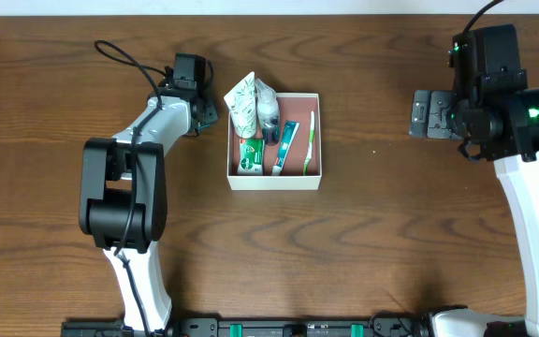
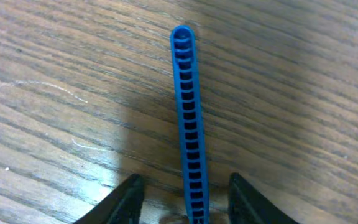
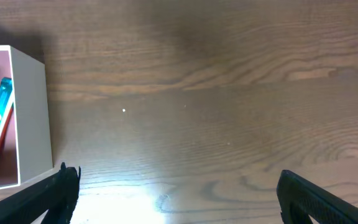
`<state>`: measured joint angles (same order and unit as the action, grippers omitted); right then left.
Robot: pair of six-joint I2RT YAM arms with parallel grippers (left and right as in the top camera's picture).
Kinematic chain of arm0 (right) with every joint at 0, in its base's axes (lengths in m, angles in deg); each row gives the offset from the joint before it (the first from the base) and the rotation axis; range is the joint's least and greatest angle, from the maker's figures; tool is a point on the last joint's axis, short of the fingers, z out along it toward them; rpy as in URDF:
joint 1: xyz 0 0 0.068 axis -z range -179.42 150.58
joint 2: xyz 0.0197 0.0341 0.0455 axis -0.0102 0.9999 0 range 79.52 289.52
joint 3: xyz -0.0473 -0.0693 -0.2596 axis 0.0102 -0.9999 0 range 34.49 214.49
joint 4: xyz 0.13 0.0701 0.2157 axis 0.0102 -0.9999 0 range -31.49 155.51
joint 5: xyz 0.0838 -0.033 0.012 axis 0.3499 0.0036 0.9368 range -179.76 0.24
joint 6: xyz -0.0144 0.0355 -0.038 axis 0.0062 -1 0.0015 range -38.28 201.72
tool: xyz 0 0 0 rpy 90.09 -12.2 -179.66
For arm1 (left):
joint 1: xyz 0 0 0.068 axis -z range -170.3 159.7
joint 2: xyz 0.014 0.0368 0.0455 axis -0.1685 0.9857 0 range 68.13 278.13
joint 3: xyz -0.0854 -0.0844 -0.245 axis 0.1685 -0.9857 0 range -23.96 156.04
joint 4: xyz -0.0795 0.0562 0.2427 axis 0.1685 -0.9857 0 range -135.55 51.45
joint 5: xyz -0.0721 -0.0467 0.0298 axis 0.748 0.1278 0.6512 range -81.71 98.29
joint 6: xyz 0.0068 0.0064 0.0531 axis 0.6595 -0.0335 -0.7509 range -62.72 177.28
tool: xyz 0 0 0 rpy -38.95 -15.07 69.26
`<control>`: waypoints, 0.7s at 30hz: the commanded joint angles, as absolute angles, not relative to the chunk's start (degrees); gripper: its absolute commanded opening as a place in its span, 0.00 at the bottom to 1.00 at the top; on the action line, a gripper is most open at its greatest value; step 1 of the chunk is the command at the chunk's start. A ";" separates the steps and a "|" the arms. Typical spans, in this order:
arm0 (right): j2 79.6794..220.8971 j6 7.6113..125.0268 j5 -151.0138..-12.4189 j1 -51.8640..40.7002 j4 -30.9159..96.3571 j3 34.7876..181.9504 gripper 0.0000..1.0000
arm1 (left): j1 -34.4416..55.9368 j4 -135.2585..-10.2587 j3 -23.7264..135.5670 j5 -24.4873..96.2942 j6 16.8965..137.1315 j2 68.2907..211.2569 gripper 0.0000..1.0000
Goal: Pack container
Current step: 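Lift the blue razor and carry it over the white box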
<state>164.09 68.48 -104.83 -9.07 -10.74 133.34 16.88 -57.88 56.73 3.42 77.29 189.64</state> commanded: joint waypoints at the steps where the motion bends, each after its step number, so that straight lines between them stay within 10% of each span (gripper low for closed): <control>1: 163.78 67.59 -105.64 -8.85 -10.81 134.00 0.99 | 16.83 -58.37 55.99 3.38 77.72 190.41 0.37; 21: 163.78 67.59 -105.64 -8.85 -10.81 134.00 0.99 | 16.33 -59.44 56.23 2.72 73.37 188.00 0.10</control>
